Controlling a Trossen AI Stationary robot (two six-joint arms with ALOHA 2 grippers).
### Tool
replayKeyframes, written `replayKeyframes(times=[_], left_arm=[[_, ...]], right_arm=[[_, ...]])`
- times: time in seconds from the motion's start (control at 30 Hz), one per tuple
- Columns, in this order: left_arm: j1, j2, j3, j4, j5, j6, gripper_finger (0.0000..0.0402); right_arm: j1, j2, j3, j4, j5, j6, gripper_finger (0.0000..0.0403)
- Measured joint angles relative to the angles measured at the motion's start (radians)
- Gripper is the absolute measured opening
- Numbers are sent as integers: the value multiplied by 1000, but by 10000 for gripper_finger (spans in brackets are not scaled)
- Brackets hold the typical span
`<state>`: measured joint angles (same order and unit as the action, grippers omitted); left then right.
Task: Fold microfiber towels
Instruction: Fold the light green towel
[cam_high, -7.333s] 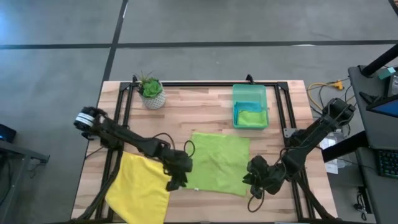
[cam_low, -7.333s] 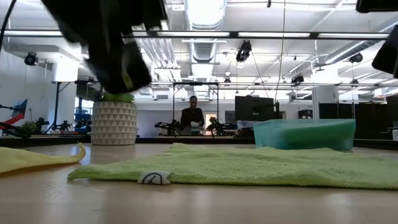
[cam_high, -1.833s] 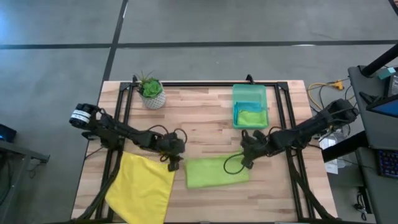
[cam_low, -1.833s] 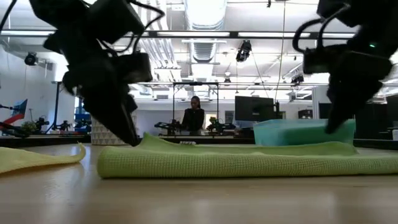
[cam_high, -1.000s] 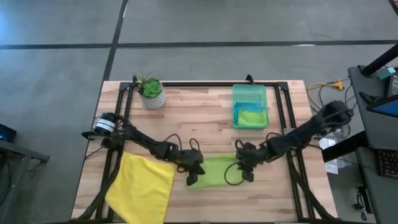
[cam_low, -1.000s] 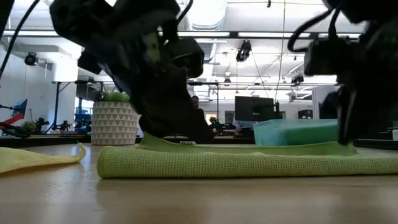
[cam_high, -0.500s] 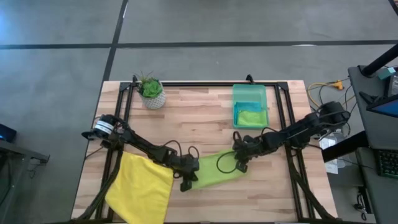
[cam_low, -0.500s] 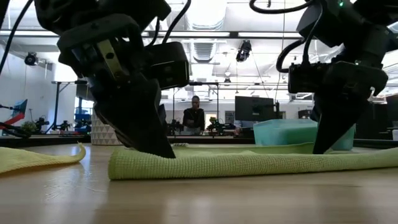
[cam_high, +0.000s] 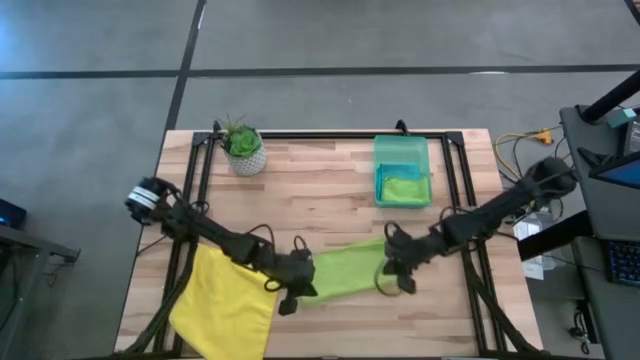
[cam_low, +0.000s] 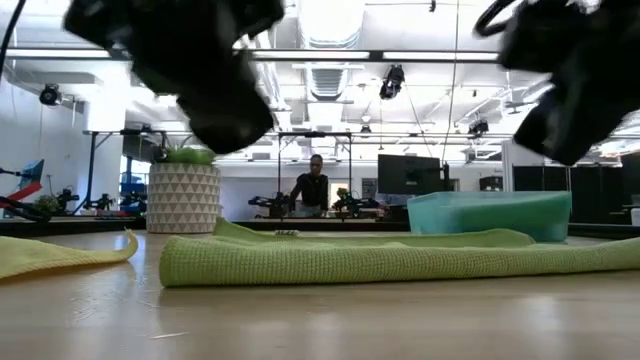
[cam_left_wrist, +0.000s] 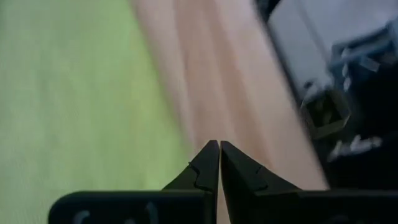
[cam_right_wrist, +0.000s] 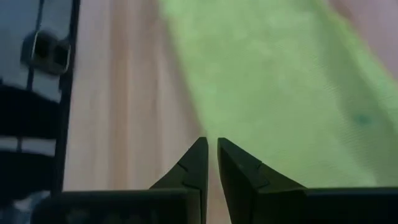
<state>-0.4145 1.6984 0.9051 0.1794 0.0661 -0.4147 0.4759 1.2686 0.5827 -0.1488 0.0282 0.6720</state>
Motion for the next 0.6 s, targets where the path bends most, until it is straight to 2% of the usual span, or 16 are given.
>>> replayKeyframes(times=[0.07, 0.13, 0.2, 0.27, 0.37, 0.47, 0.6], left_arm=[[-15, 2, -5, -36, -23, -63, 0], [-24, 0, -4, -60, -113, -140, 0], [-23, 1, -9, -74, -203, -158, 0], [-1, 3, -7, -71, -251, -145, 0], [81, 17, 24, -73, -209, -126, 0], [184, 64, 76, -202, -107, -112, 0], [280, 124, 159, -332, -65, -43, 0]], right_arm=[[60, 0, -7, -5, 54, 12, 32], [108, 9, -13, -2, 135, 56, 32], [128, 30, -16, 2, 204, 123, 32], [127, 70, -16, 20, 219, 188, 32], [126, 150, -17, 72, 200, 283, 32], [141, 225, -17, 133, 150, 374, 28], [170, 287, -16, 145, 166, 476, 14]])
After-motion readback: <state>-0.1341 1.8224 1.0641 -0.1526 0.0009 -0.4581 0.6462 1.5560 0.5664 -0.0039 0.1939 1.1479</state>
